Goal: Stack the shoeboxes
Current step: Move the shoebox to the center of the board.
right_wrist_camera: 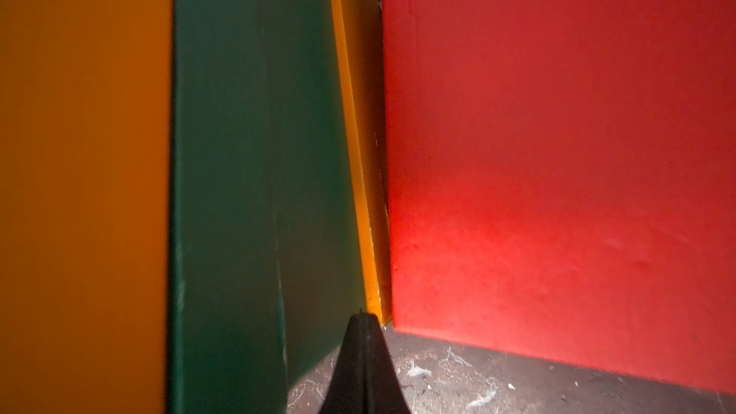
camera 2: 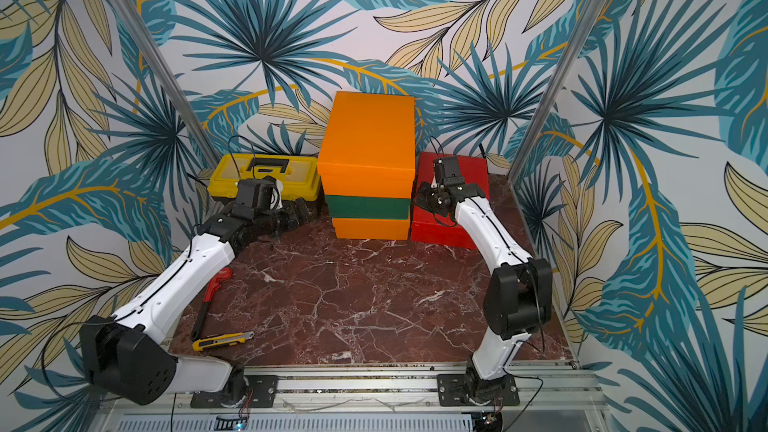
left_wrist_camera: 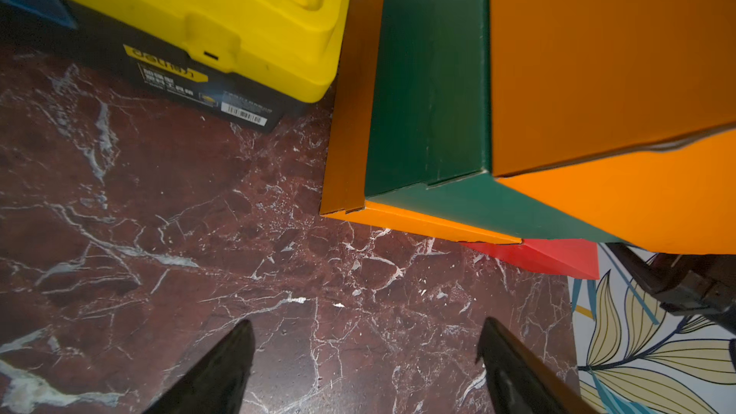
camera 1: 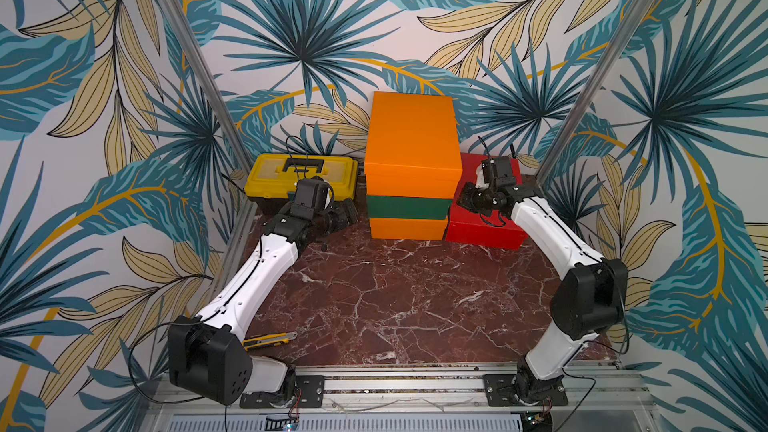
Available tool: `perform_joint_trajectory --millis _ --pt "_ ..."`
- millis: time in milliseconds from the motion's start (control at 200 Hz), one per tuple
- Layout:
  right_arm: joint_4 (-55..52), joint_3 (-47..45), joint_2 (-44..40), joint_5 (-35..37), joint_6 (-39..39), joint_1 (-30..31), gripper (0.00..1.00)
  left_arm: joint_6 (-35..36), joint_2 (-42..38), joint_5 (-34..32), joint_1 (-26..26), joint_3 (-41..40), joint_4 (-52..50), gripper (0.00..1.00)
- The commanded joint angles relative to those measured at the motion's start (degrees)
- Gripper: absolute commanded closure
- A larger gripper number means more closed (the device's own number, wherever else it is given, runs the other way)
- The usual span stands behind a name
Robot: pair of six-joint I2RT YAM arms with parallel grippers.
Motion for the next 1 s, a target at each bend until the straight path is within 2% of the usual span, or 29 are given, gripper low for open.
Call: perform_joint_trajectory --millis 0,330,541,791,991 --pt "-1.0 3.8 3.77 -2.02 -1.87 -0.61 1.0 -0.57 3.58 2.13 0.78 -1.13 1.32 0.1" --pt "-2.45 16.01 16.6 -9.16 -2.09 -3.82 1.0 -5.25 17.45 10.55 3.69 -0.18 7.21 0.1" --pt "-6.09 23.28 22.77 -8.68 -2.45 -4.11 1.0 -5.97 22.47 10.87 3.84 2.75 8.52 0.09" --pt "-4.44 22.75 24.64 -9.86 -0.74 -4.21 1.0 -6.67 25.75 10.88 3.84 4.23 9.55 0.1" --pt "-0.14 16.06 23.22 -12.08 1.39 -4.2 1.0 -7.51 27.89 10.94 3.67 5.7 10.57 0.1"
